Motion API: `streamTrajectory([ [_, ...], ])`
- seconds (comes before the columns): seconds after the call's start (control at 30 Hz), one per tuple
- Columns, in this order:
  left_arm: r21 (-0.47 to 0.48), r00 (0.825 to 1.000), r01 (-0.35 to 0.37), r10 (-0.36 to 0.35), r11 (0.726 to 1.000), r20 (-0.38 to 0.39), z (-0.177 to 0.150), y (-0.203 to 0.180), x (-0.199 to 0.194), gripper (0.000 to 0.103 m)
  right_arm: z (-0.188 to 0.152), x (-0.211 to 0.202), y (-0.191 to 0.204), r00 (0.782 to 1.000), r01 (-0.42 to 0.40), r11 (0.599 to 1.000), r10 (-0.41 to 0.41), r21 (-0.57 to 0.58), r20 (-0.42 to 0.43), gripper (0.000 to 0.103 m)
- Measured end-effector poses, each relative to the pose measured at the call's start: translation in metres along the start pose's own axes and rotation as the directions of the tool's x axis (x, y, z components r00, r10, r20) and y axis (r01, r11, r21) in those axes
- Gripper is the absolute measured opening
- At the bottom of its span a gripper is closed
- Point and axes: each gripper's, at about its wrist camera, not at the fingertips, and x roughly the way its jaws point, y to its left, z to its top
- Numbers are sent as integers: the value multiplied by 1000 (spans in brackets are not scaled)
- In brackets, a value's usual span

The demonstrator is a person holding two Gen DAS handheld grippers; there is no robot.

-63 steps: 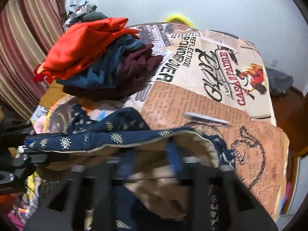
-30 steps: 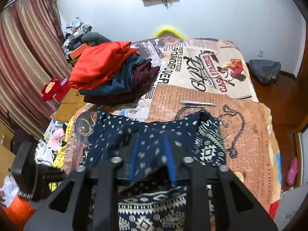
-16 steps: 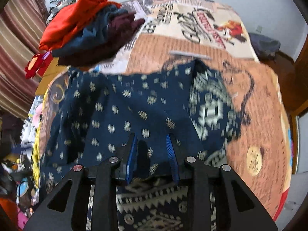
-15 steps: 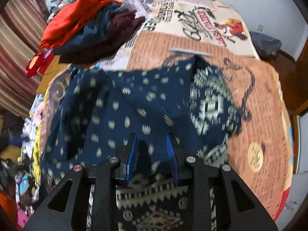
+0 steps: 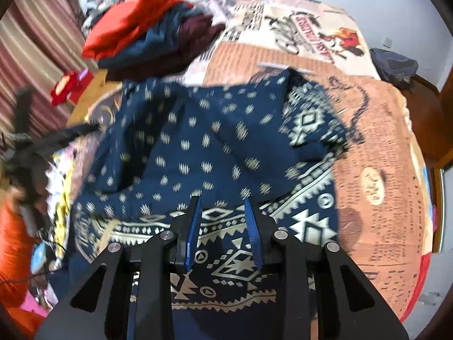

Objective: Fold large clothes

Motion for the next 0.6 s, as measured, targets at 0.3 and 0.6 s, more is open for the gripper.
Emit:
streamTrajectory([
  [0.3, -25, 994, 63, -64, 998, -88, -21, 19, 22, 67, 26, -47, -26, 982, 68, 996, -76, 50, 173, 54],
  [0.6, -169, 997, 79, -78, 983, 11, 3, 77, -11, 67, 47, -29, -78, 982, 38, 974, -78, 221, 174, 57],
])
